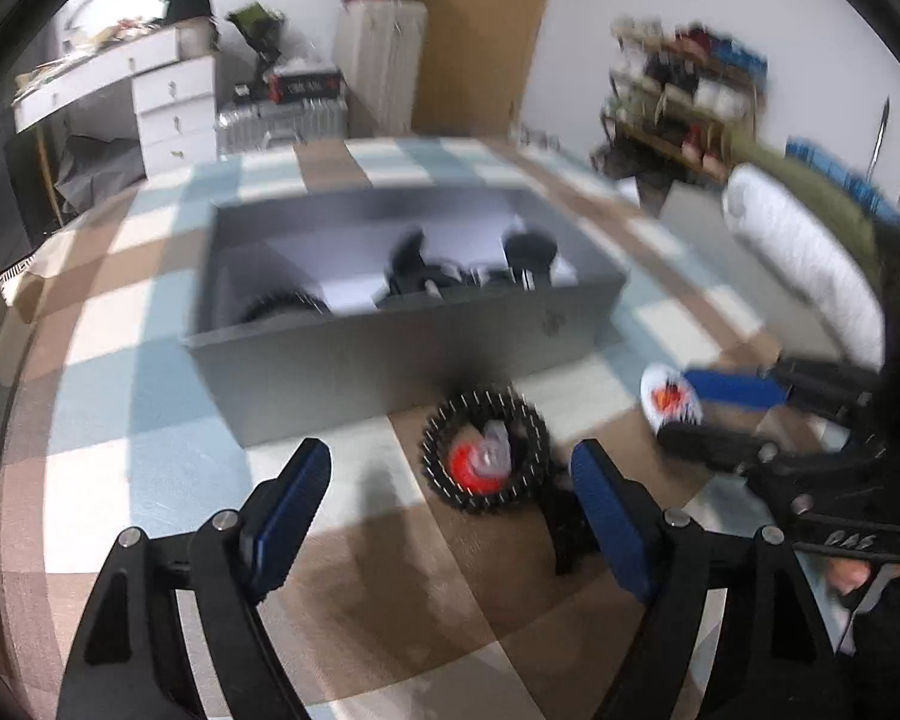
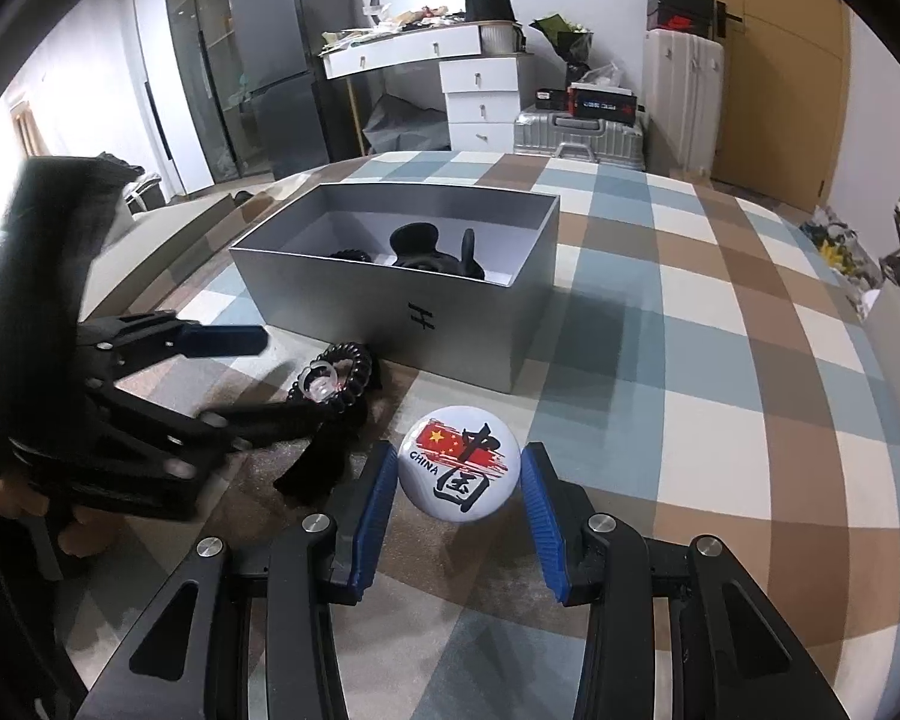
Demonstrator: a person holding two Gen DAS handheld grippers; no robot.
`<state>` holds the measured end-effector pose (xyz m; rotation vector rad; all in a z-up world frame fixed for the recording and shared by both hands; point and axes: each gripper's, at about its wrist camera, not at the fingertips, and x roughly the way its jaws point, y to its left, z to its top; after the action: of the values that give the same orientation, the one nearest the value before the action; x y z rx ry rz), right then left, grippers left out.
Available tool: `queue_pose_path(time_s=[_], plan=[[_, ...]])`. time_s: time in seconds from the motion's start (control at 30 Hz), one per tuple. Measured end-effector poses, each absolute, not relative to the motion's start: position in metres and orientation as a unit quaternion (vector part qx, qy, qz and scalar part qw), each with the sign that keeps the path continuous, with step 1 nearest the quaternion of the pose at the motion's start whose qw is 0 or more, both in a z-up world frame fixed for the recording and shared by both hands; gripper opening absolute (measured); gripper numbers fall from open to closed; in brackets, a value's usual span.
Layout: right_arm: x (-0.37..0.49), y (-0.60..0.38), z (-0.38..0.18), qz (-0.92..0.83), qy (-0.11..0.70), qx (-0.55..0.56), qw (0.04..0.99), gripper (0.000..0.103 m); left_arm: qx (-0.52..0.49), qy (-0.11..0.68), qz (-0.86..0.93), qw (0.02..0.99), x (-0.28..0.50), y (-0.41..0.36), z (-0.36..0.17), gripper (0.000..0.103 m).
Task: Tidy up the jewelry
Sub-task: 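Grasp the black bead bracelet with left while right holds the badge, then carry the bead bracelet and badge over the grey box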
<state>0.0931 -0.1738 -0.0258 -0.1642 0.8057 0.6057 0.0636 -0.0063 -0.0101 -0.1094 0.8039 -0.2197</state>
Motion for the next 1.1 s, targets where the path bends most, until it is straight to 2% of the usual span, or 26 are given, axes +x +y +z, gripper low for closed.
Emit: queue_pose_path(time_s=[0.17, 0.2, 0.27, 0.3, 0.37, 0.57, 0.7, 0.97, 1.1], plan=[[0.094, -0.176, -0.027, 0.288, 0.388, -0.077, 0.872, 0.041, -0.085, 0.383, -0.068, 0.917, 0.069, 0.011, -0.011, 0.079], [0.094, -0.176, -0.027, 0.289, 0.388, -0.077, 0.872, 0.041, -0.074, 0.392, -0.062, 0.915, 0.072, 0.008, -0.014, 0.075], [0.094, -0.176, -0.027, 0.289, 0.388, -0.077, 0.872, 0.041, -0.044, 0.407, -0.05, 0.911, 0.076, -0.002, -0.02, 0.06], [0.094, -0.176, -0.027, 0.288, 0.388, -0.077, 0.872, 0.041, -0.035, 0.415, -0.048, 0.908, 0.079, -0.006, -0.024, 0.058], [0.094, -0.177, -0.026, 0.289, 0.387, -0.076, 0.872, 0.041, -0.028, 0.425, -0.046, 0.904, 0.082, -0.007, -0.028, 0.046], [0.093, -0.175, -0.026, 0.291, 0.388, -0.079, 0.871, 0.041, -0.011, 0.436, -0.055, 0.898, 0.086, -0.014, -0.032, 0.035], [0.092, -0.173, -0.025, 0.294, 0.387, -0.082, 0.87, 0.041, -0.004, 0.436, -0.084, 0.896, 0.085, -0.021, -0.031, 0.005], [0.09, -0.174, -0.023, 0.292, 0.384, -0.081, 0.872, 0.041, 0.002, 0.417, -0.088, 0.905, 0.078, -0.021, -0.024, 0.005], [0.09, -0.177, -0.02, 0.289, 0.378, -0.078, 0.876, 0.041, -0.003, 0.383, -0.097, 0.918, 0.069, -0.019, -0.014, 0.005]])
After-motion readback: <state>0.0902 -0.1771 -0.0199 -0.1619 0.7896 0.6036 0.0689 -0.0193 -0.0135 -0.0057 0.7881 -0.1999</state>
